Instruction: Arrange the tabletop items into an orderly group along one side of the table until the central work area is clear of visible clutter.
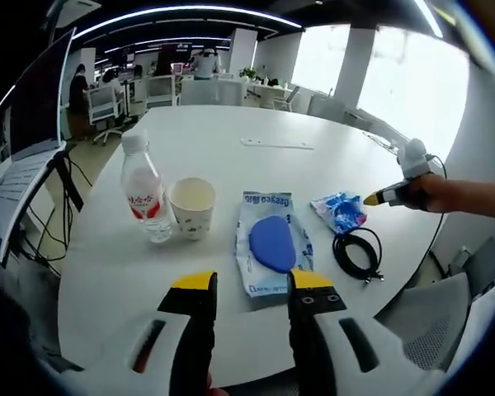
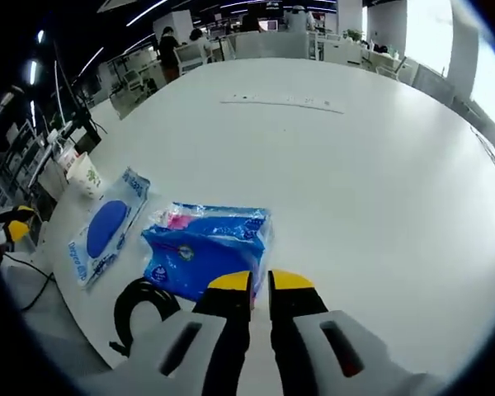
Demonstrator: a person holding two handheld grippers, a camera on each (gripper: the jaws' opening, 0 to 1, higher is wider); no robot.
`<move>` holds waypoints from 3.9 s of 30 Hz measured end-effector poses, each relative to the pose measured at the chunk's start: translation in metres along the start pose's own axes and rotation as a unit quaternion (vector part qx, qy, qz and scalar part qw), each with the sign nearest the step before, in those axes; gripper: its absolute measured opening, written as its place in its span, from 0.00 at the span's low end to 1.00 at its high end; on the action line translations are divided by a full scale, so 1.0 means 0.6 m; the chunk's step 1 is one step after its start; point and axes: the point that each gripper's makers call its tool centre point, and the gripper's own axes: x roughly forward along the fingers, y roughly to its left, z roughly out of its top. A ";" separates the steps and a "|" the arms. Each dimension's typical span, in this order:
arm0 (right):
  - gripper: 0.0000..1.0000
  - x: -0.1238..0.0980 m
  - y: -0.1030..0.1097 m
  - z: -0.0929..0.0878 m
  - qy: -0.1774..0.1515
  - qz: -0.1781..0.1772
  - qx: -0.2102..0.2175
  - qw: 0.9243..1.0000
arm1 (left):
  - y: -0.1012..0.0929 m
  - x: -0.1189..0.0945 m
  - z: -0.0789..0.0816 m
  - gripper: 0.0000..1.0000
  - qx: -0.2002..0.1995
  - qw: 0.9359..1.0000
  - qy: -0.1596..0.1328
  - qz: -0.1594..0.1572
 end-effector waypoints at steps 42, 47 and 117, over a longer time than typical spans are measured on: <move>0.07 0.036 0.079 0.062 -0.011 0.072 -0.095 0.993 | -0.042 0.023 -0.068 0.32 -0.007 0.999 0.037 -0.022; 0.07 0.044 0.091 0.070 -0.008 0.078 -0.107 0.991 | -0.045 0.021 -0.070 0.32 -0.006 0.999 0.039 -0.026; 0.00 0.126 0.261 0.094 0.031 0.182 -0.246 0.952 | -0.057 0.028 -0.097 0.29 -0.018 0.998 0.052 -0.031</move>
